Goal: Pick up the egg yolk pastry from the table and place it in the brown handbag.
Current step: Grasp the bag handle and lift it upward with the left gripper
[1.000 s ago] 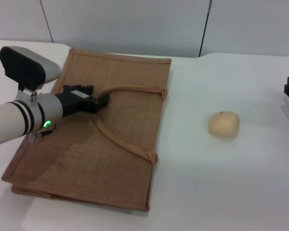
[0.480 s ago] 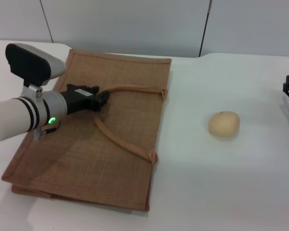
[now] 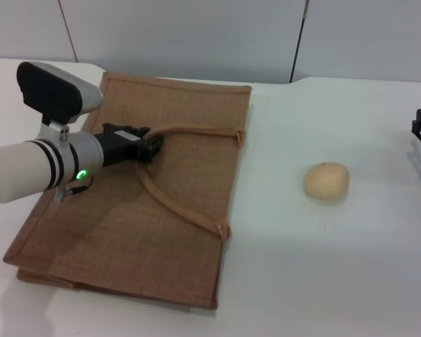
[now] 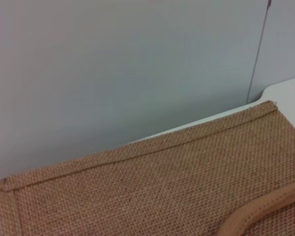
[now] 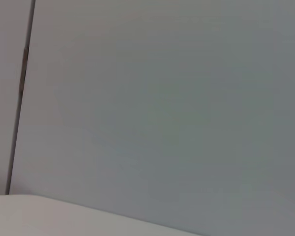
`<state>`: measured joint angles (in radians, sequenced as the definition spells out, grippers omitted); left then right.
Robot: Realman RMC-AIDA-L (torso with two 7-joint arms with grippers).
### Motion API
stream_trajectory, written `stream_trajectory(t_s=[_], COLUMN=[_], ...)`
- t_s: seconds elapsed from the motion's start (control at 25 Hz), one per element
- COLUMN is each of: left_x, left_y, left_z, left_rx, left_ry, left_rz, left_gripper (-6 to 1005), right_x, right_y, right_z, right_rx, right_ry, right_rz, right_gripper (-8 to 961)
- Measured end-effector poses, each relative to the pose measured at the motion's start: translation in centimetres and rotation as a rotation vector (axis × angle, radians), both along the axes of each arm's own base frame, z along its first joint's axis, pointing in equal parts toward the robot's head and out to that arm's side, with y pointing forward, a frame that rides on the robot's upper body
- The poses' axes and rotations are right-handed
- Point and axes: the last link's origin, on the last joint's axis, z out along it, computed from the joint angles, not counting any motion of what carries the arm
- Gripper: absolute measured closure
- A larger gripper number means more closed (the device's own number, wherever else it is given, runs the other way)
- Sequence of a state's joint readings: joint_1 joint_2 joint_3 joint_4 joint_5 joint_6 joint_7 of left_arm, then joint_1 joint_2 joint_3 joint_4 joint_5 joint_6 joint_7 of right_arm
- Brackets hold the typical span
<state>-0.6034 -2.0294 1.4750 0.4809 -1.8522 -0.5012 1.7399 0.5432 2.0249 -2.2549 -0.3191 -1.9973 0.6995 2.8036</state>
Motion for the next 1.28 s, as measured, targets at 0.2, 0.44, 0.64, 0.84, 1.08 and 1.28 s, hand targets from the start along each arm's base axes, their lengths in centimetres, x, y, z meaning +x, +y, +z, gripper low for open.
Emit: stream_trajectory(t_s=[0.2,0.44,0.64,0.84,1.08,1.28], left_x=[0.1,0.9,3.3,5.5,10.1,13.4], left_y=[0.1,0.5,1.3,1.0,-0.3,-1.4], left_z=[-0.2,-0.1,1.1,3.4,8.6,11.4], left_rx=[-0.014,-0.011,0.031,0.083,0.127,0.112], left_ry=[0.029,0.049,0.026,0.011,0.011,0.043], left_rz=[-0.025,-0.066,-0.148,-0.225,-0.325,-0.364], left_gripper=[743,833,866,872,872,872], right_x=[-0.3,-0.4,-0.1,-1.1,-3.2,-5.6], right_y=[0.2,0.2,0.0,-0.2,-0.5,-1.1], right_z=[0.0,-0.2,-0.9,-2.0,-3.2,-4.3], right_rx=[0.000,-0.009,-0.057,-0.098,-0.122,-0.166], right_ry=[0.000,-0.008,-0.023,-0.040,0.017,0.014], right_rz=[0.007,0.010,-0.009,0.018,0.064,0.118], right_gripper=[86,86,85,85,85,85])
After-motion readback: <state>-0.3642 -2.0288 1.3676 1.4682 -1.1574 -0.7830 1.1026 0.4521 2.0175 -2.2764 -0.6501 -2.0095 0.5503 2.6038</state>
